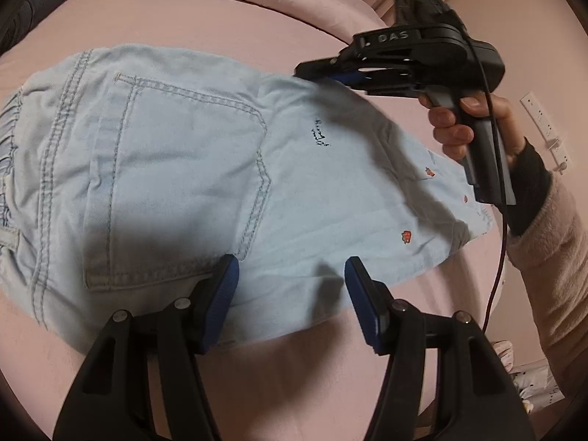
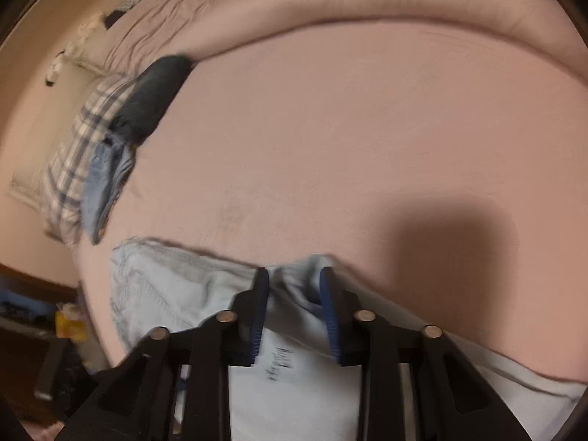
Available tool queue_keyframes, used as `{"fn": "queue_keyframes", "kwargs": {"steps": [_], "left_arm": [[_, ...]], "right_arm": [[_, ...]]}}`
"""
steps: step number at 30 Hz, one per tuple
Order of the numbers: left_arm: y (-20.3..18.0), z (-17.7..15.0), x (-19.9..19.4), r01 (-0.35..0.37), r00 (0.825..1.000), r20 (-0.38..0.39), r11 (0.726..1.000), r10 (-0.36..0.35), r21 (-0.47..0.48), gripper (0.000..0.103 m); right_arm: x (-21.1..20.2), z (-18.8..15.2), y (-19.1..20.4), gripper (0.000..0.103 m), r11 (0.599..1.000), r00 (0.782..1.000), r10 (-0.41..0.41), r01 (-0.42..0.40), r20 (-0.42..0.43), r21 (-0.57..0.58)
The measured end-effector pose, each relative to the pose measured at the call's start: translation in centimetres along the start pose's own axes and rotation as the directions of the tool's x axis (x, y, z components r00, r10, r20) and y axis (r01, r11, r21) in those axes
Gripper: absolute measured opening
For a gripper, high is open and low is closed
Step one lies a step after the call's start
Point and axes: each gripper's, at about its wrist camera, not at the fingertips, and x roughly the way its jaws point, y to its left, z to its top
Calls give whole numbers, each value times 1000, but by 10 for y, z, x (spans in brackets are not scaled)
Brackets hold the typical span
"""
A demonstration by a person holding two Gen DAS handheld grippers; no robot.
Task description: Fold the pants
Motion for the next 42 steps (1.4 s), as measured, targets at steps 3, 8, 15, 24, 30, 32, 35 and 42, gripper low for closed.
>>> {"fn": "queue_keyframes", "kwargs": {"steps": [3,8,15,24,30,32,35,42], "left_arm": [[-2,-4,-8,16,1000,2,1000,-16,0,60],[-15,-6,-13,-31,1000,6,999,31,28,60],[-59,-7,-11,-142,990,38,981,138,134,61],[-108,-16,6,-254,966,10,934,260,250,62],[-154,-11,19,-193,980,9,933,200,304,73],[-169,-8,26,-151,987,0,940,159,305,75],[-188,-1,42,-63,997,-24,957,73,282,75],[-220,22,77,167,985,-59,978,-161,121,75]], "right_arm": [[5,0,7,9,996,998,-68,68,-12,-49],[3,5,2,6,987,986,-162,162,40,-3],[-78,-39,8,14,989,934,-145,136,326,50],[-83,-195,-25,21,971,961,-235,239,144,-11],[-175,-272,-73,37,968,930,-160,82,331,236],[-203,-299,-99,40,933,894,-202,51,399,357],[-237,-346,-143,46,845,828,-267,-45,493,533],[-240,-394,-212,47,620,720,-405,-238,564,748]]}}
